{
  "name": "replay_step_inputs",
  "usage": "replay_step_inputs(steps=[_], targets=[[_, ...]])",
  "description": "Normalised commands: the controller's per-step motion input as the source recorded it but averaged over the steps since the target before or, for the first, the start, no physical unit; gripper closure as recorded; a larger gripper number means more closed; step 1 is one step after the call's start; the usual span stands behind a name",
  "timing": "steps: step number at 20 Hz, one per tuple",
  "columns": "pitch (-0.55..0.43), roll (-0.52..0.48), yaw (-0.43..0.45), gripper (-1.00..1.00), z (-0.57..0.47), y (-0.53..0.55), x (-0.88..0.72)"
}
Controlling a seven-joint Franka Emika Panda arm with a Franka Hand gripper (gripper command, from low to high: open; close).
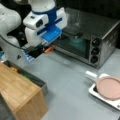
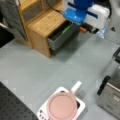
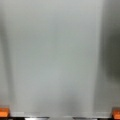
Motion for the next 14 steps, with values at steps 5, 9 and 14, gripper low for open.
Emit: replay_step_inputs(steps=[5,9,14], targets=[[-0.015,0.482,0.264,-1.00,0.00,0.01,-0.01],[-0.011,0.450,0.138,-1.00,0.03,0.01,-0.07],[0.004,0.295,0.018,-1.00,0.04,0.04,-0.13]])
